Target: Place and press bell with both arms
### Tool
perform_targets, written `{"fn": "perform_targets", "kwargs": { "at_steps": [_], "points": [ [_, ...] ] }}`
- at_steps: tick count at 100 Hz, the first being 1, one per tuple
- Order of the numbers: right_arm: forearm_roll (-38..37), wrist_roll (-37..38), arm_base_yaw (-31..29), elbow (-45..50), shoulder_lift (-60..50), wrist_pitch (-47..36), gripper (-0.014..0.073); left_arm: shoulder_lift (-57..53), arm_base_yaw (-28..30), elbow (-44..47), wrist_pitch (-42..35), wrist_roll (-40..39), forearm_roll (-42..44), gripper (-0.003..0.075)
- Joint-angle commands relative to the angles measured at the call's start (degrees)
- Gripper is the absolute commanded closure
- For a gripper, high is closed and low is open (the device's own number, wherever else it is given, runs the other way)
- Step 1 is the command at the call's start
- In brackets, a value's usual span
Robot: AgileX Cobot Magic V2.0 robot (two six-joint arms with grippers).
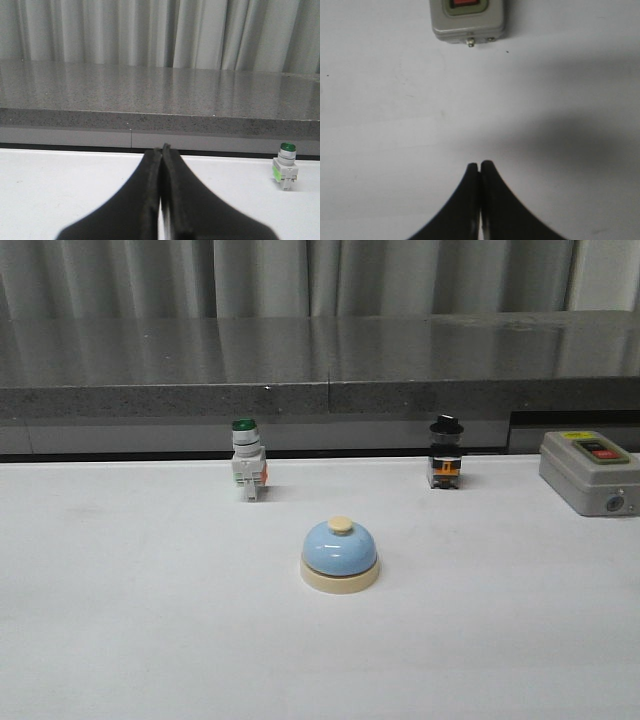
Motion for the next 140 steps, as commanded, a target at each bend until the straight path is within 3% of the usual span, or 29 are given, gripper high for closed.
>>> {"fn": "perform_targets", "kwargs": {
  "at_steps": [1, 61, 109, 140],
  "points": [
    [-0.1, -0.1, -0.7, 1.2, -5.0, -2.3, 0.0655, -1.6, 0.2, 2.4, -4.5, -0.5, -0.5, 0.0741],
    [0.1, -0.1, -0.7, 26.2, -40.6, -13.7, 0.0655, -1.6, 0.2, 2.4, -4.5, -0.5, -0.5, 0.0741],
    [0.1, -0.1, -0.7, 37.6, -72.5, -16.2, 0.0655, -1.6, 0.2, 2.4, -4.5, -0.5, -0.5, 0.0741],
    [0.0, -0.1, -0.7, 44.9, -86.4, -29.7, 0.0655, -1.6, 0.2, 2.4, -4.5, -0.5, -0.5, 0.0741]
  ]
}}
